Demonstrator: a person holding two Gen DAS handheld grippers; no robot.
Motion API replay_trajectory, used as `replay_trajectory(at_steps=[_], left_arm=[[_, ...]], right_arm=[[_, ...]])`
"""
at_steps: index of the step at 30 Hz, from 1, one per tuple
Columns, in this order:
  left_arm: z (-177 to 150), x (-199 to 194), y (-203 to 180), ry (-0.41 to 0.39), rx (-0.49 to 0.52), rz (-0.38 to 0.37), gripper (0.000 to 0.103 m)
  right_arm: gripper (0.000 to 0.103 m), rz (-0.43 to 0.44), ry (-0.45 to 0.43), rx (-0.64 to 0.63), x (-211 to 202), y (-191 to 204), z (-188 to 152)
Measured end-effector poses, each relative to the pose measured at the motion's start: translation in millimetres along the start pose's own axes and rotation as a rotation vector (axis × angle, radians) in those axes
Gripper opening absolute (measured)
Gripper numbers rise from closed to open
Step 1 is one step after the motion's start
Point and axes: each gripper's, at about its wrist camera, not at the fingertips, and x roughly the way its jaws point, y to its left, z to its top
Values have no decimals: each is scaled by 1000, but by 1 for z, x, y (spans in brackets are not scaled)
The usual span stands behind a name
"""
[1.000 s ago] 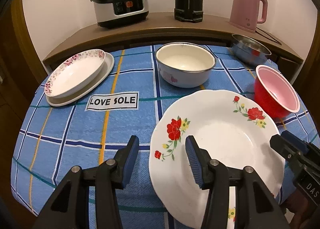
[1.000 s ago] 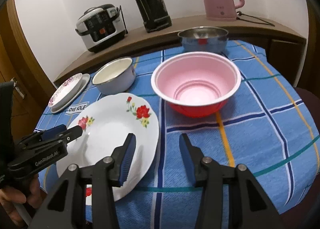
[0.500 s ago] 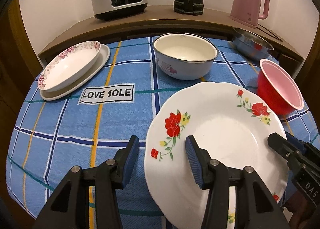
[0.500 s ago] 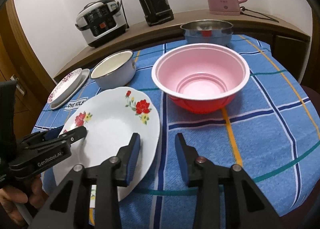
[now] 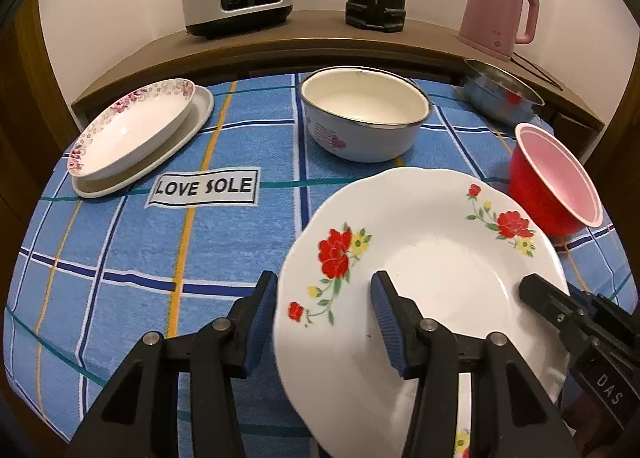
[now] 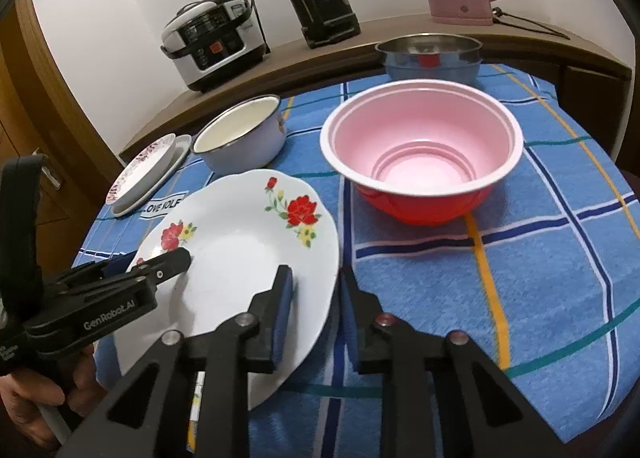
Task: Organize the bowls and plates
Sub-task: 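Move the right tool to the red-flower plate and grasp its rim, then carry the red-flower plate with the right tool onto the plate stack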
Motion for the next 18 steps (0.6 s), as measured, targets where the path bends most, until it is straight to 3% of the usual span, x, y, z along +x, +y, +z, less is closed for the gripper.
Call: replay_trajectory(at_steps=[4,18], left_arm=[[-1,0,-2,-5,1,-9,53],[-3,-3,1,-5,4,-24,53]], right_arm=[[19,2,3,-9,1,3,0],[20,-36,15,-36,2,11,2]])
